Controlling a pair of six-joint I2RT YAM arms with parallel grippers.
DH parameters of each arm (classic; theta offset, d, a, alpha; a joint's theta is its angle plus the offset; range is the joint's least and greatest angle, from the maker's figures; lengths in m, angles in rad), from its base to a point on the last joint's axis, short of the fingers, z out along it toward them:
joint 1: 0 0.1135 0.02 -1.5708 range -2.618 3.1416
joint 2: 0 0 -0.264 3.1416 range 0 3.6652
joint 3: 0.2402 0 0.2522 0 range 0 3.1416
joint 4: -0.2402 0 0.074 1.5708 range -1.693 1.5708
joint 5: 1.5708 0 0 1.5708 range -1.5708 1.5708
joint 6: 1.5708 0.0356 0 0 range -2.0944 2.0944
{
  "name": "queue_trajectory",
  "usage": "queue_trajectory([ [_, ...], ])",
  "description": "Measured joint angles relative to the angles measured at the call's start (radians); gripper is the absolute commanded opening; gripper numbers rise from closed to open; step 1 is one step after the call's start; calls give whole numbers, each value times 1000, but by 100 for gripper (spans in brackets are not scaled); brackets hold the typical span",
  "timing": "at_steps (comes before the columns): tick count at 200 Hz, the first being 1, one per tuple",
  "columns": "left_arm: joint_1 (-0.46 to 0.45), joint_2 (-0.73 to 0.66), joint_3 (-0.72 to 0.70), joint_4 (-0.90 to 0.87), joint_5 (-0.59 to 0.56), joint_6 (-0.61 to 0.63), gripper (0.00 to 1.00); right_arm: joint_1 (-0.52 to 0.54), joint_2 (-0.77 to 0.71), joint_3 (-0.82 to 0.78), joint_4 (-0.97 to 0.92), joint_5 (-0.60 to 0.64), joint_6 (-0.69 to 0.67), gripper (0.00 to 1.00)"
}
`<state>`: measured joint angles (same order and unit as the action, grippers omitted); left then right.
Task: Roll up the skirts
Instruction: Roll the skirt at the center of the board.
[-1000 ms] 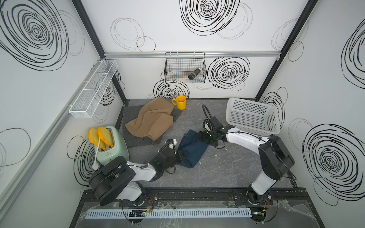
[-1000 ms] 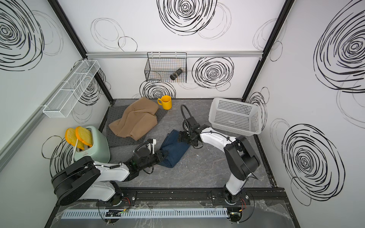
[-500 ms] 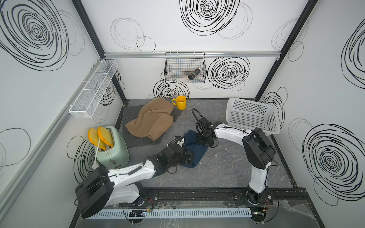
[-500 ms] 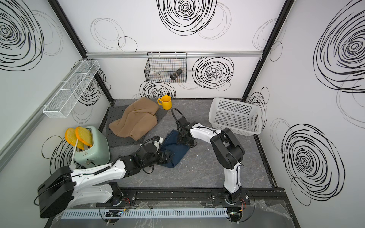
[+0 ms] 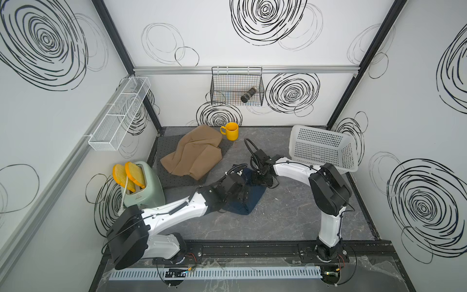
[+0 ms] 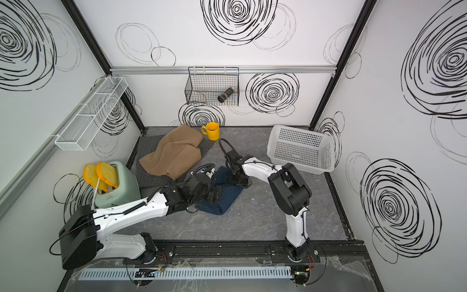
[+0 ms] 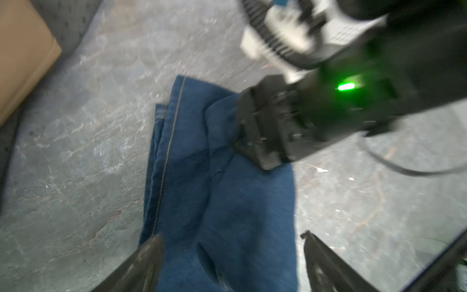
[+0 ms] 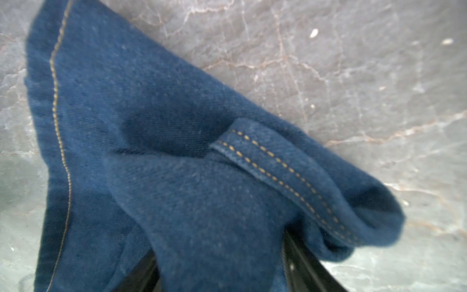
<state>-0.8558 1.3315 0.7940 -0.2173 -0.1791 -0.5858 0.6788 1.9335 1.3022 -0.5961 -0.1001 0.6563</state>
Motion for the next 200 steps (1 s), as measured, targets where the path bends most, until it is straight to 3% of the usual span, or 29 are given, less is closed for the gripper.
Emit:
queue_trajectory([
  [20, 50, 35, -56, 64, 63, -25, 76, -2, -8, -11, 13, -9, -10, 70],
  [39, 63, 40, -113, 157, 135, -62, 40, -4, -20, -30, 34, -21, -14, 74],
  [66, 53, 44, -180, 309, 198, -127, 0, -29, -56, -83, 95, -81, -13, 83],
  [113, 105, 47, -331, 509, 226, -297, 0, -156, -240, -326, 313, -281, 37, 91],
  [119, 109, 43, -338, 516, 228, -313, 0, -171, -276, -372, 348, -307, 46, 100],
  [139, 114, 26, -352, 512, 226, -359, 0, -206, -422, -555, 505, -380, 81, 98],
  [169, 122, 16, -397, 552, 264, -422, 0, -165, -579, -793, 711, -450, 136, 98],
  [200, 106, 9, -382, 510, 243, -430, 0, -116, -566, -868, 856, -483, 188, 98],
])
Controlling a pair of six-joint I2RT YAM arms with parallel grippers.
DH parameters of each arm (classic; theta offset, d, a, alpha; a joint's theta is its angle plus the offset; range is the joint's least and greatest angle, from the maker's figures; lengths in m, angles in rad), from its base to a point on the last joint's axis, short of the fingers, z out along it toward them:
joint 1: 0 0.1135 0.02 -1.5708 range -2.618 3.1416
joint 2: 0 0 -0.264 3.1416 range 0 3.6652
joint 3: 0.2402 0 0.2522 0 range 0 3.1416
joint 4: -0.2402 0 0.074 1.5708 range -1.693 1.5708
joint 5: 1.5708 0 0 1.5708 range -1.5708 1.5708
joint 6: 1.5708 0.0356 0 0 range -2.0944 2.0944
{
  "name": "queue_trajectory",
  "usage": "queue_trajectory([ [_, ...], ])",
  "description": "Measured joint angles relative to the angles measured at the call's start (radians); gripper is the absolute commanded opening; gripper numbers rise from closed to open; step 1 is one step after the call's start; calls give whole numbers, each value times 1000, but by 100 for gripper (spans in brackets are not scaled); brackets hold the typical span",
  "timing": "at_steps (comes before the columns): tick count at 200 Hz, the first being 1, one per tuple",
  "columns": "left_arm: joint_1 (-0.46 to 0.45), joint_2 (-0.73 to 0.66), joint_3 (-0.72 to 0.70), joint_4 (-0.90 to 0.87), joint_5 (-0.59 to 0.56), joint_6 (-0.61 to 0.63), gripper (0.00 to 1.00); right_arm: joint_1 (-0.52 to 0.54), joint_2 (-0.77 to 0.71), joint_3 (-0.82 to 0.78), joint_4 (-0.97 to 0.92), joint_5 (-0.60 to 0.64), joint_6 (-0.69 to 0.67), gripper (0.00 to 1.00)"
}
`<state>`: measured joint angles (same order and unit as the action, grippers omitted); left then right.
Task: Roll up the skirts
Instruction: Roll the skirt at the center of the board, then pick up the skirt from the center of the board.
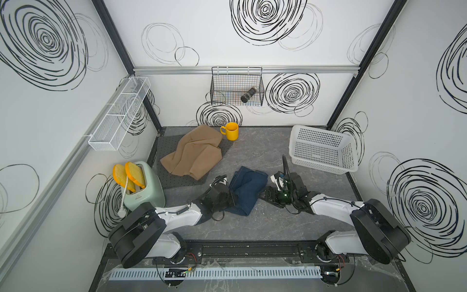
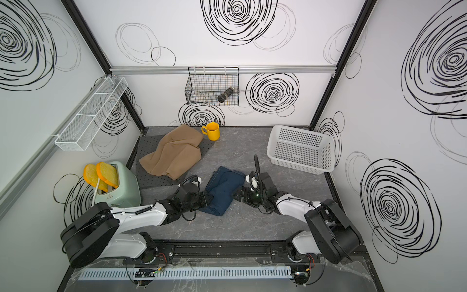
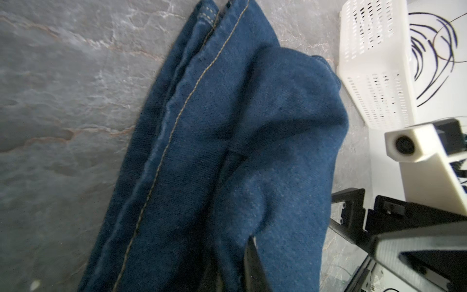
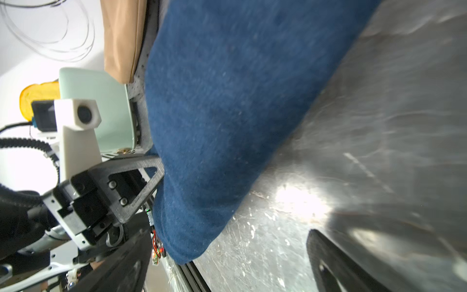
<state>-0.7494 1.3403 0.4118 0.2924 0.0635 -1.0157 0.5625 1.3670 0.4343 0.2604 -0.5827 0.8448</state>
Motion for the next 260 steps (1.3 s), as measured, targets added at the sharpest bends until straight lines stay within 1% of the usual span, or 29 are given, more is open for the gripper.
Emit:
queue_trajectory([
  [22, -2, -54, -12, -51, -28, -11, 0, 29, 76, 56, 30, -2, 6, 98],
  [38, 2, -139, -51, -97, -56, -22, 0, 56, 136, 110, 47, 5, 4, 98],
  [57, 24, -219, -89, -141, -75, -33, 0, 87, 168, 137, 77, 19, 4, 98],
  [77, 52, -266, -134, -139, -84, -52, 0, 117, 223, 187, 72, 39, -5, 98],
  [103, 77, -310, -210, -87, -84, -86, 0, 162, 329, 273, 64, 55, -19, 100],
  [124, 81, -355, -258, -52, -88, -111, 0, 192, 377, 303, 111, 46, -11, 100],
  [149, 83, -396, -279, -64, -93, -130, 0, 212, 414, 323, 161, 39, 1, 100],
  [158, 83, -396, -269, -86, -99, -130, 0, 220, 427, 333, 170, 40, 1, 98],
  [171, 82, -389, -247, -121, -107, -134, 0, 229, 449, 353, 179, 38, 1, 88],
  [193, 84, -402, -253, -133, -111, -147, 0, 241, 500, 382, 195, 31, 7, 55],
  [197, 85, -407, -257, -132, -111, -150, 0, 241, 511, 385, 198, 29, 11, 51],
  [201, 85, -412, -261, -132, -111, -153, 2, 241, 520, 388, 201, 27, 13, 47],
  [204, 85, -415, -262, -133, -111, -153, 9, 241, 528, 390, 206, 24, 15, 44],
  [212, 85, -422, -262, -140, -112, -153, 21, 240, 542, 394, 217, 17, 18, 38],
  [219, 85, -428, -259, -151, -113, -148, 31, 238, 553, 404, 220, 4, 16, 37],
  [222, 85, -430, -256, -159, -114, -153, 37, 238, 557, 408, 220, 1, 17, 37],
  [226, 85, -435, -251, -181, -117, -138, 43, 238, 561, 417, 214, -2, 9, 36],
  [229, 86, -438, -247, -194, -121, -143, 48, 238, 565, 423, 211, -2, 9, 32],
  [232, 89, -441, -242, -212, -126, -138, 51, 238, 567, 431, 204, -2, -1, 28],
  [239, 95, -450, -227, -262, -135, -127, 56, 238, 572, 444, 192, 0, -16, 13],
  [246, 105, -458, -210, -305, -140, -116, 62, 238, 575, 456, 176, 3, -35, 2],
  [248, 108, -460, -204, -321, -140, -114, 64, 238, 575, 460, 169, 4, -38, 0],
  [260, 138, -478, -164, -406, -142, -82, 75, 235, 581, 492, 119, 6, -74, 0],
])
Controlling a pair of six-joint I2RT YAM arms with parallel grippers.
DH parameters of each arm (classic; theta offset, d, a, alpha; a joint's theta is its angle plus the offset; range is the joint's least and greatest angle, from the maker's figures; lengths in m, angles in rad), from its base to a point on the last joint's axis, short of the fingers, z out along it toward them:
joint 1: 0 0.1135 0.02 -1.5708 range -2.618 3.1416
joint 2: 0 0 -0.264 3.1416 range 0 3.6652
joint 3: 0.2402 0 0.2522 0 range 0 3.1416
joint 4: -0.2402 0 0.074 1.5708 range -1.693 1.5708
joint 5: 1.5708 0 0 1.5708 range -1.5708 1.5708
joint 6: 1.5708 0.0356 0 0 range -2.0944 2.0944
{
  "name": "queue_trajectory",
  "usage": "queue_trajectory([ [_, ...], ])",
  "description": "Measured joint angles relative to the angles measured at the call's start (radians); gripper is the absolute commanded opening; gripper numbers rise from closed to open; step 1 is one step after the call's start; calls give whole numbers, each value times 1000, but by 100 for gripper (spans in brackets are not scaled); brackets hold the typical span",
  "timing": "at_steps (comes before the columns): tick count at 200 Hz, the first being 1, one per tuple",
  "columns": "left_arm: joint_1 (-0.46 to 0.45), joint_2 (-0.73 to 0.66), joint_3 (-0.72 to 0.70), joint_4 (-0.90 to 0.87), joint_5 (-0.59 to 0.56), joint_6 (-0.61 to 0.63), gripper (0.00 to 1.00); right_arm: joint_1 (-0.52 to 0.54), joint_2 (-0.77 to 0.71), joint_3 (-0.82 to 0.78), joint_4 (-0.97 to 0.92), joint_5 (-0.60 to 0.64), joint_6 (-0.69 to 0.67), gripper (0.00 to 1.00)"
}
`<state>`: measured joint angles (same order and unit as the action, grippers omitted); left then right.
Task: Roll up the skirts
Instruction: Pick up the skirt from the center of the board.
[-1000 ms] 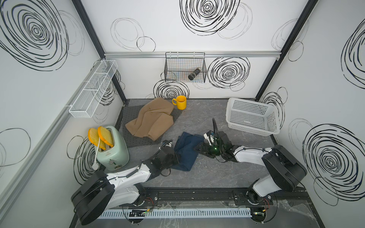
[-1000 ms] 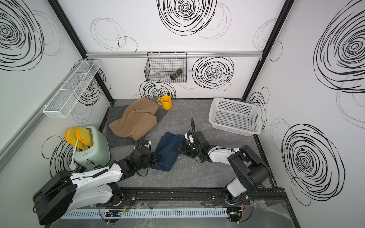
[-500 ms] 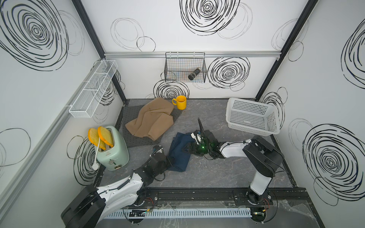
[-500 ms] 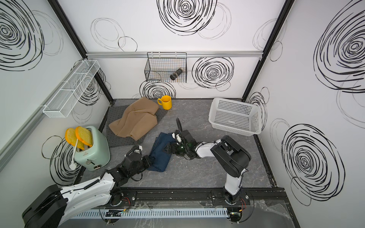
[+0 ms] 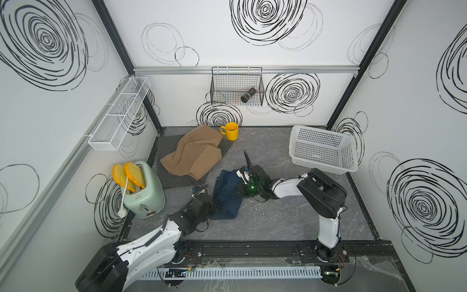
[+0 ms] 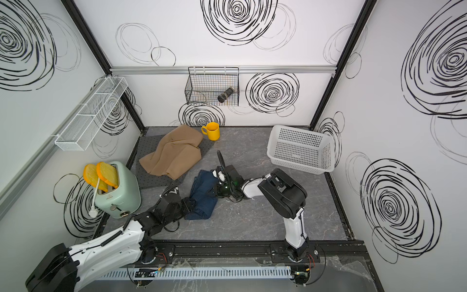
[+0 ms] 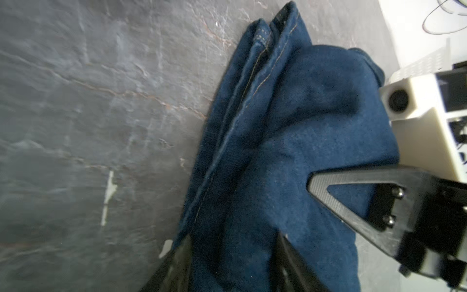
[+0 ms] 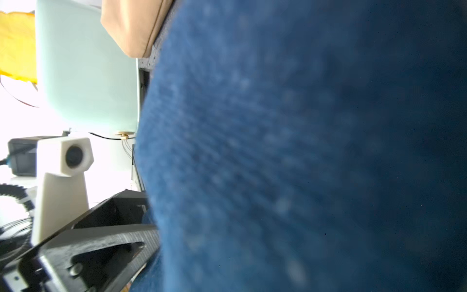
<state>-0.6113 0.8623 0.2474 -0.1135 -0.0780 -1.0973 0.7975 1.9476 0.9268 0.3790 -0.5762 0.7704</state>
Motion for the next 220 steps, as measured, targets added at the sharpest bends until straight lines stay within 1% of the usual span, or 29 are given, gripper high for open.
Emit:
queue_trajectory([
  [8, 28, -10, 27, -43, 2, 20, 79, 0, 4, 18, -26, 0, -23, 0],
  [23, 102, -11, 76, -80, 41, 80, 81, -1, -2, 22, -58, 8, -67, 0],
  [41, 200, 49, 146, -97, 133, 161, 86, -1, -48, -4, -100, 50, -115, 0],
  [55, 243, 114, 197, -99, 204, 221, 88, -6, -109, -34, -159, 99, -153, 0],
  [76, 241, 158, 263, -139, 264, 296, 95, -23, -219, -73, -262, 198, -206, 0],
  [87, 221, 160, 321, -185, 264, 340, 95, -41, -294, -92, -321, 251, -235, 0],
  [102, 193, 164, 422, -233, 252, 401, 95, -83, -395, -113, -379, 286, -262, 0],
  [115, 160, 179, 526, -258, 215, 461, 96, -157, -496, -123, -424, 289, -282, 0],
  [130, 129, 193, 603, -258, 172, 518, 95, -266, -596, -121, -447, 277, -296, 0],
  [144, 108, 195, 612, -251, 140, 552, 95, -382, -676, -105, -455, 268, -308, 0],
  [158, 86, 195, 578, -247, 112, 576, 95, -491, -711, -45, -481, 264, -316, 0],
  [170, 77, 198, 542, -259, 97, 588, 94, -566, -702, 36, -505, 243, -323, 0],
  [194, 46, 208, 517, -291, 69, 605, 94, -711, -627, 225, -500, 157, -310, 0],
  [220, 22, 184, 515, -289, 51, 608, 93, -795, -482, 460, -512, 97, -300, 0],
])
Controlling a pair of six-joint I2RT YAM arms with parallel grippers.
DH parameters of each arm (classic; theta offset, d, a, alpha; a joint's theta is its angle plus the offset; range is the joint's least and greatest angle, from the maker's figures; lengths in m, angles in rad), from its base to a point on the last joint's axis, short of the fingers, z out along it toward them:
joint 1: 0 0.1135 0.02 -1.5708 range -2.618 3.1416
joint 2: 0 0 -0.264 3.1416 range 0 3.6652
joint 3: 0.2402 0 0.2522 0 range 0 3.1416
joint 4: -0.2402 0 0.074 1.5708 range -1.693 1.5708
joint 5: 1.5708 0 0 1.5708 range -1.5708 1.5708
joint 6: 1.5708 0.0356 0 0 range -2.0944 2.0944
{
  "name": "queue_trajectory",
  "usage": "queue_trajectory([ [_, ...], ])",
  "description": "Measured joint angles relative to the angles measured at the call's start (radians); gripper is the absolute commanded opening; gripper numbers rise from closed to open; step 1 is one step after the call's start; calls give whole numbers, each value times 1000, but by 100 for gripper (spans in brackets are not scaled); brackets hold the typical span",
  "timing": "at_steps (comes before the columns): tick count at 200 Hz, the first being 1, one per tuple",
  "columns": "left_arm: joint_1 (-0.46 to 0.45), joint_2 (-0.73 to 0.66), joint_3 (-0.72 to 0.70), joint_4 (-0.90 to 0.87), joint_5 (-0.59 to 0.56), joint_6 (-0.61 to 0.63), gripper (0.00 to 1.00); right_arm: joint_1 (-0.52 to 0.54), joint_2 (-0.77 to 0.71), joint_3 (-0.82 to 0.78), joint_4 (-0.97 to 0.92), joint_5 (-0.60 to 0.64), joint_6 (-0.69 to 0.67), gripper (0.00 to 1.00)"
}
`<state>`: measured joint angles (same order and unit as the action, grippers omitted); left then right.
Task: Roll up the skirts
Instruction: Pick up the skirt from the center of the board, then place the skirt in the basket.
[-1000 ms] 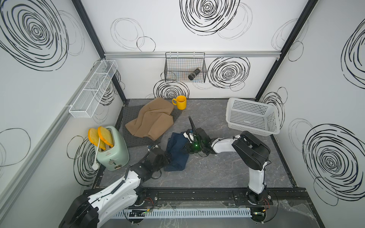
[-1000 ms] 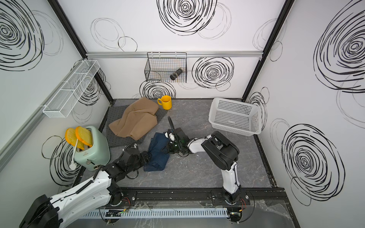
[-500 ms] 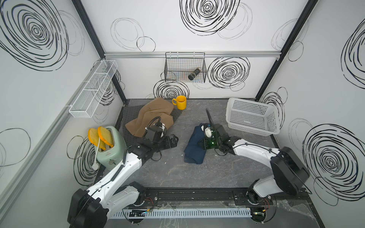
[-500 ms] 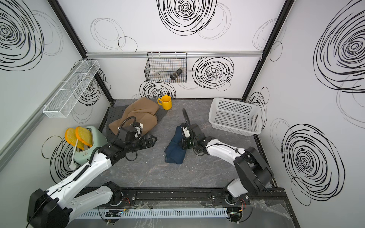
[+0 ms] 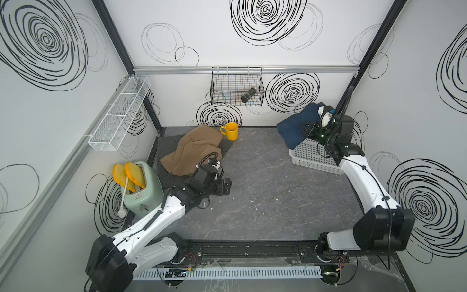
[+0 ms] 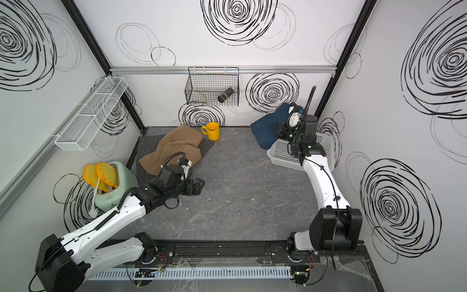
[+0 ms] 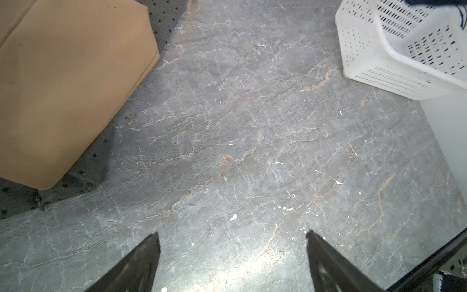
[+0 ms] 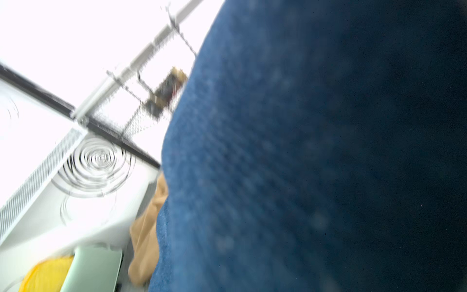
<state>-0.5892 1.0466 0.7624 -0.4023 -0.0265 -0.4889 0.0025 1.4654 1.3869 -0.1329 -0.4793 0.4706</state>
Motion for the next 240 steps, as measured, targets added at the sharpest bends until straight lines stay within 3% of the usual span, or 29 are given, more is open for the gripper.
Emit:
queue_trajectory([
  [30, -8, -27, -2, 1, -24, 0, 92, -46, 208, 301, -2, -123, 3, 0],
  [56, -13, -28, -2, 1, -28, 0, 91, -112, 368, 466, -8, -284, -3, 0],
  [82, -35, -26, -2, 1, -28, 0, 91, -205, 465, 428, -40, -430, -13, 0],
  [108, -62, -19, -2, 1, -27, 0, 91, -269, 546, 342, -176, -497, -77, 0],
  [144, -85, 3, -2, 4, -25, 0, 90, -275, 661, 358, -434, -458, -177, 0],
  [175, -103, 13, -2, 8, -21, 0, 91, -264, 688, 403, -597, -320, -251, 0],
  [214, -111, 29, -2, 8, -15, 0, 90, -247, 731, 451, -679, -179, -308, 0],
  [240, -113, 38, -2, 10, -3, 0, 90, -231, 743, 453, -693, -119, -322, 9],
])
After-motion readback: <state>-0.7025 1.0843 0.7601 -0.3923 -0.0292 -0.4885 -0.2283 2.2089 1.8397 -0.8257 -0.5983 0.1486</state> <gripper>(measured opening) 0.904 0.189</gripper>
